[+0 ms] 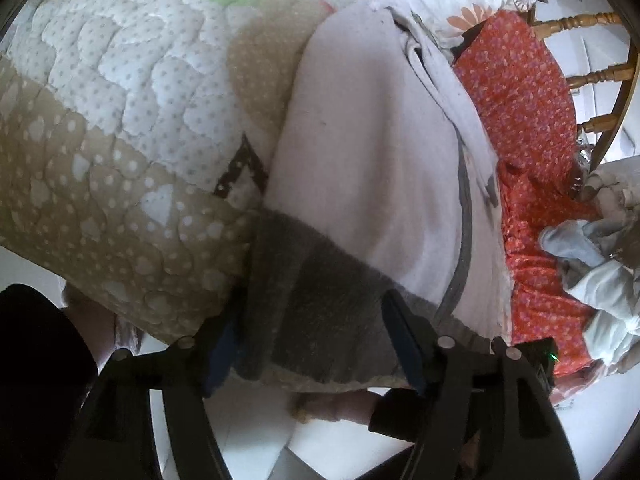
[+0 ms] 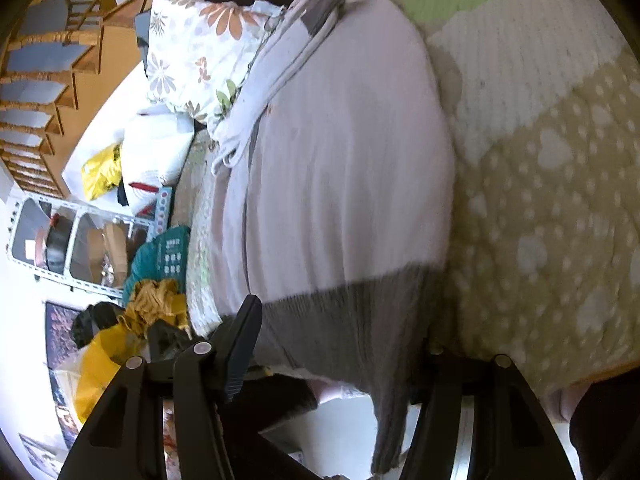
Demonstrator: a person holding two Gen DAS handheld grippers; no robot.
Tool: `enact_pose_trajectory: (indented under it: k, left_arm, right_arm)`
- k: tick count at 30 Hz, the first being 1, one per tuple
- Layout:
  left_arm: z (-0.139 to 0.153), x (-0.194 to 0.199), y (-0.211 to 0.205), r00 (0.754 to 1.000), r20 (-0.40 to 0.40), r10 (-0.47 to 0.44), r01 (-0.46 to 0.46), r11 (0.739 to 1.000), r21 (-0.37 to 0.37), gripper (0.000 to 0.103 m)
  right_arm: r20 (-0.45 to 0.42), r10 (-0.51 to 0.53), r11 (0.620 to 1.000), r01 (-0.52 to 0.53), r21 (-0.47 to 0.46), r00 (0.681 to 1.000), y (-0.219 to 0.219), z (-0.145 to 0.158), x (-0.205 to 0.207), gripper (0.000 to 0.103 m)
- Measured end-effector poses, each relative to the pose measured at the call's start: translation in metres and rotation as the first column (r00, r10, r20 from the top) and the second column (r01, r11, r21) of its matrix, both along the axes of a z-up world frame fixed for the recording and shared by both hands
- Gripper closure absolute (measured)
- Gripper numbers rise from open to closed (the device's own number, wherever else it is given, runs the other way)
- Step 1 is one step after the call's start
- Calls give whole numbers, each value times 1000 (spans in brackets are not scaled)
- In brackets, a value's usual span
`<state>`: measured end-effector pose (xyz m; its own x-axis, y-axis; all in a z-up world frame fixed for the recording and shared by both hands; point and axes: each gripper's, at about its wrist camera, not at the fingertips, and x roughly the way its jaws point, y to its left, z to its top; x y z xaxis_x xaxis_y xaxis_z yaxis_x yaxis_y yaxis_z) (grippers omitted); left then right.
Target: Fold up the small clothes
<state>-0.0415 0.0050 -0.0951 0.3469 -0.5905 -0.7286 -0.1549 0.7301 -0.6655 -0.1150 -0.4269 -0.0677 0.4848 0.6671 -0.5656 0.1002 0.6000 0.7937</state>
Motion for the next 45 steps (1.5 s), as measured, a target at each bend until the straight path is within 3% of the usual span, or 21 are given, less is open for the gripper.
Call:
enact_pose_trajectory:
  k: [1, 2, 3, 4, 5, 10, 16, 18, 23, 25, 29, 34, 38, 45]
  left_arm:
    - [1, -1, 0, 1000, 2, 7, -7, 1000, 16, 41]
    - [3, -1, -1, 1000, -1, 17, -17, 999, 49, 61]
    - [4, 0, 0, 1000, -12, 24, -23, 995, 96, 71]
    - [5, 1, 2, 999, -17, 33, -31, 995, 94, 90]
    - [9, 1, 8, 998, -18, 53, -52, 997, 60, 95]
    - [49, -13, 27, 990, 82, 118, -120, 993, 15, 95]
    - [90, -63, 34, 978, 185, 100, -102, 995, 1, 96]
    - [93, -83, 33, 976, 201, 89, -94, 995, 15, 96]
    - [81, -86, 37, 982, 161, 95, -100, 995, 21, 96]
    - [81, -74, 43, 982, 156, 106, -110, 994, 18, 96]
    - [109, -27, 40, 970, 220, 106, -122, 991, 61, 96]
    - [141, 71, 17, 958, 260, 123, -150, 985, 89, 96]
    - [137, 148, -2, 960, 232, 155, -182, 978, 102, 96]
    - [103, 227, -20, 969, 177, 171, -196, 971, 139, 96]
  right_arm:
    - [0, -6, 1000, 6, -24, 1000, 3, 0, -1, 49]
    - [-3, -16, 998, 15, -58, 1000, 4, 1, -3, 64]
    - [-10, -29, 994, 28, -108, 1000, 6, 1, -4, 74]
    - [-20, -39, 987, 36, -154, 999, 7, 0, -4, 93]
    - [-20, -42, 986, 38, -164, 999, 6, 1, -4, 97]
    - [61, -62, 992, 68, -102, 996, -6, 28, -16, 98]
    - [106, -8, 999, 12, -34, 994, -15, 53, -62, 99]
    - [101, 13, 999, -9, -40, 995, -14, 53, -76, 99]
    - [74, 57, 993, -49, -107, 996, -9, 49, -79, 98]
    - [84, 70, 992, -60, -112, 994, -8, 59, -65, 98]
    - [136, 101, 980, -75, -183, 986, -1, 94, -23, 98]
    - [198, 61, 972, -13, -236, 978, -5, 127, 61, 98]
    - [169, -12, 974, 49, -220, 986, -13, 127, 138, 98]
    - [65, -66, 961, 81, -266, 996, -18, 97, 226, 98]
